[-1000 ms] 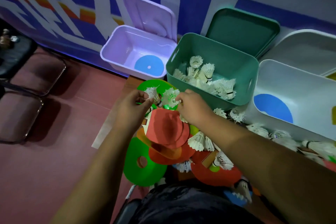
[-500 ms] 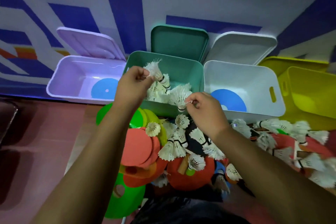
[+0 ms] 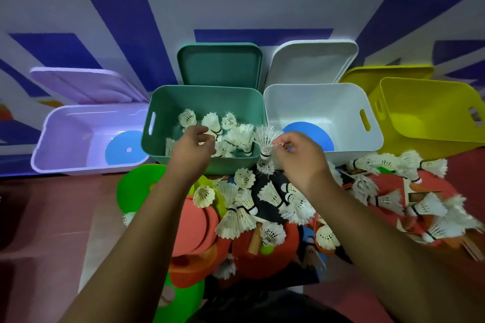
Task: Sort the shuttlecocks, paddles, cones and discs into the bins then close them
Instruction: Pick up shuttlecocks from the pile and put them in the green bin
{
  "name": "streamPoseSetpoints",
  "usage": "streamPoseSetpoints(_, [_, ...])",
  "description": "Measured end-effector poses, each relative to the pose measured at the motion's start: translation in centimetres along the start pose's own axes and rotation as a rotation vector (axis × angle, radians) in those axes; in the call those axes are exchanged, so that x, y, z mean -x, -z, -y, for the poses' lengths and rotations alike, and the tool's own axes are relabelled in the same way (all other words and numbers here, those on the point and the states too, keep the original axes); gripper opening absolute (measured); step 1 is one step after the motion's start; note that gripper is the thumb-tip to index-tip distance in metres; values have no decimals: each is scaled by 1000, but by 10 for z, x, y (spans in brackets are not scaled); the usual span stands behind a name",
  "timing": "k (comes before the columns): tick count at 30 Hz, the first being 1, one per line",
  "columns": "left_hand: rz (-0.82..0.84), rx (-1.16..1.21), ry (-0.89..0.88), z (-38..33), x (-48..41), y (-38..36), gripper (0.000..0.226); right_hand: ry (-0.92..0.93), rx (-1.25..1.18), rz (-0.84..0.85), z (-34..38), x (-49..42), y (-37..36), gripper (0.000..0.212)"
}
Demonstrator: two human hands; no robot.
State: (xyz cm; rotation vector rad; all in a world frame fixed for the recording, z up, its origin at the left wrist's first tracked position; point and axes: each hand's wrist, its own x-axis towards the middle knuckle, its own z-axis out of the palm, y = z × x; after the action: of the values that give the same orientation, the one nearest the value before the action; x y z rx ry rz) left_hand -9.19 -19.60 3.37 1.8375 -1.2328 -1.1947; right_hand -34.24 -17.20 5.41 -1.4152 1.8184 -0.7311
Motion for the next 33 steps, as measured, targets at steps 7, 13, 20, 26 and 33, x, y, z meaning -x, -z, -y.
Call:
streamPoseSetpoints(7, [-142, 104, 39, 36, 24, 45, 33, 25, 37, 102, 16, -22, -25, 24])
streamPoseSetpoints(13, [-240, 193, 123, 70, 37, 76, 26, -11, 127, 181, 25, -23, -53, 23])
streamPoseSetpoints(20, [-292, 116, 196, 103, 49, 100, 14, 183, 171, 372, 53, 9, -104, 17])
streamPoseSetpoints(26, [-282, -269, 287, 165, 62, 121, 29, 282, 435, 600, 41, 27, -158, 18])
streamPoseSetpoints(33, [-141, -445, 372, 183, 91, 117, 26, 429, 818, 666, 21, 33, -183, 23])
